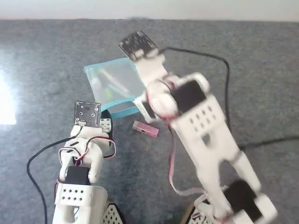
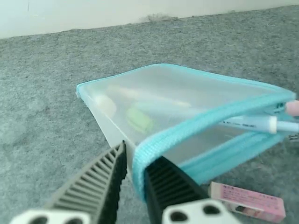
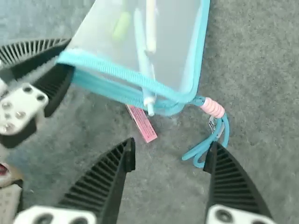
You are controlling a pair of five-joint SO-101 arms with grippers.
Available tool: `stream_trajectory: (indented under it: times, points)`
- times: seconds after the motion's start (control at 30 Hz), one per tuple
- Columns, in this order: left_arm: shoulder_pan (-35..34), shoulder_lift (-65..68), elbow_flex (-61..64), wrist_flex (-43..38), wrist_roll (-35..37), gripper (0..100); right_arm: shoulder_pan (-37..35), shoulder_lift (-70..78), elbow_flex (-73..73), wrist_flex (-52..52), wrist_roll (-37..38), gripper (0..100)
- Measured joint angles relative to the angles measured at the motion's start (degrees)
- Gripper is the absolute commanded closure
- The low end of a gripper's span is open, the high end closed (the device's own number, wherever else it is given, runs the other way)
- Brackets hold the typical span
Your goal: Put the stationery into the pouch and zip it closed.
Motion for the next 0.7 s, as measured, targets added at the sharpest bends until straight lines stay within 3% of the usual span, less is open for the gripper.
stream_trajectory:
  times: [0.27,0.53,0.7]
  points:
    - [0.00,0.00,0.00,0.00,0.00,99,-0.09,-9.05,45.63,-27.43,13.36,75.0]
    - [-2.20,0.00,-0.88,0.00,2.29,99,-0.09,-9.14,49.49,-36.31,15.47,75.0]
    - [-9.05,0.00,-1.76,-0.70,2.81,99,-0.09,-9.14,50.73,-39.12,15.47,75.0]
